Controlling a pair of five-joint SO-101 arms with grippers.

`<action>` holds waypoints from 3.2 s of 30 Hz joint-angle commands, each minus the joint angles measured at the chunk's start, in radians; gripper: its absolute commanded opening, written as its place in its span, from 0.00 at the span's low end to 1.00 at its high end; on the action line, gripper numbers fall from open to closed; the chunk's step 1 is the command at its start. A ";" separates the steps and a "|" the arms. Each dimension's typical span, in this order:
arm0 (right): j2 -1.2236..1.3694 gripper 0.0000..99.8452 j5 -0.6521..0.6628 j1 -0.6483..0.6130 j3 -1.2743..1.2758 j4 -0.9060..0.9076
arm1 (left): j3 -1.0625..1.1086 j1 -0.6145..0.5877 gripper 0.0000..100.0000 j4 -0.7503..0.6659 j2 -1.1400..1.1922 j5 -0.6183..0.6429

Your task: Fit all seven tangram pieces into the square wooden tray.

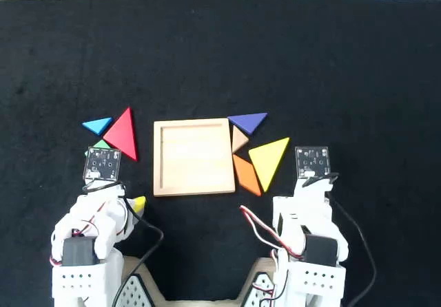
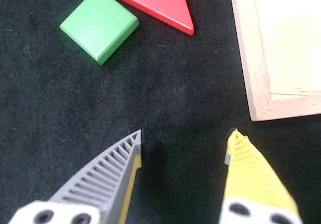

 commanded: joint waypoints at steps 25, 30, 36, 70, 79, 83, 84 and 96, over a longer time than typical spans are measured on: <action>-0.047 0.02 0.005 0.017 -0.001 -0.063 | 0.021 0.145 0.27 0.002 -0.006 0.006; -0.047 0.02 0.000 0.015 -0.001 -0.241 | 0.021 0.139 0.27 -0.066 -0.008 0.003; -0.047 0.02 0.003 0.011 -0.001 -0.566 | 0.021 0.051 0.27 -0.431 -0.008 0.006; 0.070 0.12 -0.005 -0.264 -0.004 -0.976 | 0.021 -0.059 0.27 -0.396 -0.008 -0.066; 0.088 0.18 0.002 -0.258 0.002 -0.862 | -0.059 -0.045 0.27 -0.479 0.011 0.017; 0.091 0.18 0.002 -0.258 0.005 -0.859 | -0.203 0.053 0.27 -0.368 0.083 0.026; 0.091 0.18 0.002 -0.258 0.005 -0.858 | -0.237 0.079 0.27 -0.358 0.118 0.028; 0.091 0.18 0.003 -0.259 0.005 -0.830 | -0.581 0.101 0.27 -0.385 0.896 0.123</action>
